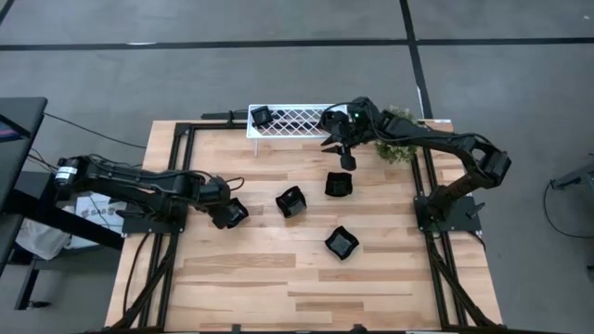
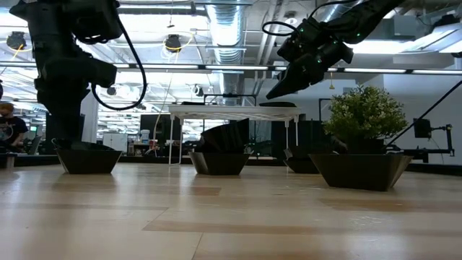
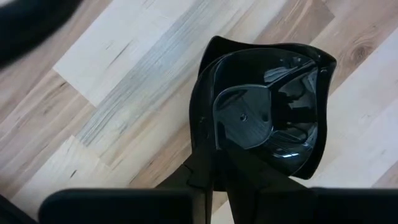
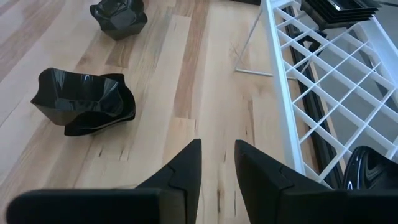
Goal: Pick & Place Mini shaped plates
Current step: Stack the black leaf shaped plate on top of the black leaf shaped plate on the shelf
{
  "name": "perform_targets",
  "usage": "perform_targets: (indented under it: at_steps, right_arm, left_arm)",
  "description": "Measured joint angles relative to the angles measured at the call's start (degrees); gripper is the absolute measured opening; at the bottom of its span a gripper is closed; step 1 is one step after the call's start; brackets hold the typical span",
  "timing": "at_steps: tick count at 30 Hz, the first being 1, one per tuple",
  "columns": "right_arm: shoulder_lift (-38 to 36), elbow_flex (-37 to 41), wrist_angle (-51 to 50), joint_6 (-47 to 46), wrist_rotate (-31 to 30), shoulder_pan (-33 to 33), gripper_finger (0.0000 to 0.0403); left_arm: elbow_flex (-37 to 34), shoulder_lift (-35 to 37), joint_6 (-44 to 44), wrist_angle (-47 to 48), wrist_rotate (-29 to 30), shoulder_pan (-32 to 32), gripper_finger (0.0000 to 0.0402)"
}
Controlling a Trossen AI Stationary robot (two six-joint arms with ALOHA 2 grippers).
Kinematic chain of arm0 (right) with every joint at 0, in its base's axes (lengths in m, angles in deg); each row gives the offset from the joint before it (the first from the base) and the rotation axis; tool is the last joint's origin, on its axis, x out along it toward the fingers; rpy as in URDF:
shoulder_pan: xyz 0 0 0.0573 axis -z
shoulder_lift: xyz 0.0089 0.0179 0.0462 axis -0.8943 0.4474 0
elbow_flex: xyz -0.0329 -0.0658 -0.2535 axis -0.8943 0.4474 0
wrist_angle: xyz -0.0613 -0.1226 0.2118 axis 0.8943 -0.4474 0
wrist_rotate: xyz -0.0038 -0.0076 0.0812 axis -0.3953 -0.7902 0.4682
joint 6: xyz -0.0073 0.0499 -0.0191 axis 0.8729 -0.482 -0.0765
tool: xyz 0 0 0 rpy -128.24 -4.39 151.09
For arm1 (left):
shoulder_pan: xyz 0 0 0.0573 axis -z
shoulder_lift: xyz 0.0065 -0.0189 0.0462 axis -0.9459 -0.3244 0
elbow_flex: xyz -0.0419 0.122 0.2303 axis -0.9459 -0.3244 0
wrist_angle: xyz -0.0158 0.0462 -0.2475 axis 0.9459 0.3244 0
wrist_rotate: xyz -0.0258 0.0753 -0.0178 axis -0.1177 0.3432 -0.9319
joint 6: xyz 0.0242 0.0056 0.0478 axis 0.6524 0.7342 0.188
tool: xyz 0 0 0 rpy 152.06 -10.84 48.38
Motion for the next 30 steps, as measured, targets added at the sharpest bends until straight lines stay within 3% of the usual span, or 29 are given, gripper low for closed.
perform_targets:
  at_steps: [6, 19, 24, 30]
  right_arm:
    - [0.0, 0.0, 0.01, -0.04, 0.0, 0.0, 0.0091]
    - [0.0, 0.0, 0.04, -0.05, 0.02, -0.05, 0.0091]
    - [0.0, 0.0, 0.04, -0.37, 0.37, -0.09, 0.0091]
    - [0.0, 0.0, -0.02, -0.53, 0.42, -0.09, 0.0091]
  left_arm:
    - [0.02, 0.0, 0.08, -0.01, -1.46, -0.01, 0.0007]
    - [0.02, 0.0, 0.29, -0.57, 0.72, -0.02, 0.001]
    - [0.02, 0.0, 0.13, -0.86, 2.89, -0.06, 0.0033]
    - [-0.11, 0.01, -0.08, -1.02, 1.64, -0.04, 0.0095]
